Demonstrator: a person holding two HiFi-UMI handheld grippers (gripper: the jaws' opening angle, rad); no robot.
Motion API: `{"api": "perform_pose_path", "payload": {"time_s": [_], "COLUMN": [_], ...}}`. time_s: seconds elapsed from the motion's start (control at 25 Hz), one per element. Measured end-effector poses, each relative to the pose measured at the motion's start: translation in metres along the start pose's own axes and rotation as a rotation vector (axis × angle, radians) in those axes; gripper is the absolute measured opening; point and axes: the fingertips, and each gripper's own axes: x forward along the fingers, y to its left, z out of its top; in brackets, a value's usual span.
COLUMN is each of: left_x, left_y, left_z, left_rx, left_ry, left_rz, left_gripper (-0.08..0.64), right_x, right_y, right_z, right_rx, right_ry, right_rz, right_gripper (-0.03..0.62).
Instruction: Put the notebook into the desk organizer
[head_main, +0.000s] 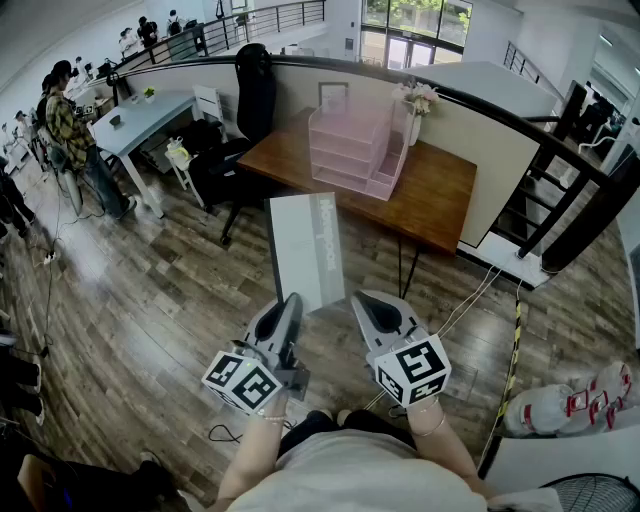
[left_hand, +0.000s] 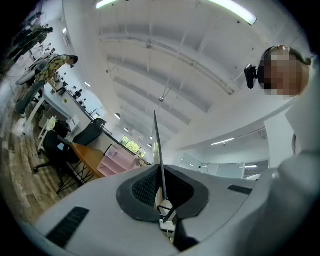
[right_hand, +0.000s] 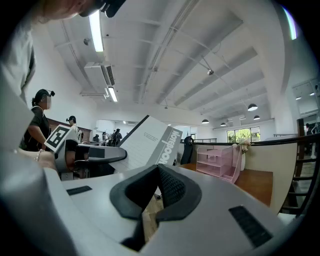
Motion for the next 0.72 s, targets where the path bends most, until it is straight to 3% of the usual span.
{"api": "perform_pose_path", "payload": {"time_s": [0.4,0.6,0.72], "left_x": [0.002,-0.002,-0.005], "left_y": [0.004,0.007,0.012], "left_z": [-0.002,-0.001,0.002], "left_rx": [-0.015,-0.012,-0.012], "left_ry": [0.013,0.026,0.023], "left_rz": [-0.021,-0.032,-0.036], "left_gripper": [0.021,0.021,0.021], "right_x": [0.012,0.016,0.021], "right_y": [0.009,0.012,0.017], "right_z": [-0.003,-0.005,-0.005], "right_rx": [-0.011,0.064,0.051], "right_ry": [0.025,0.002,0.003], "right_rz": [0.016,0.01,0.013], "right_gripper": [0.011,0.012,0.012]}}
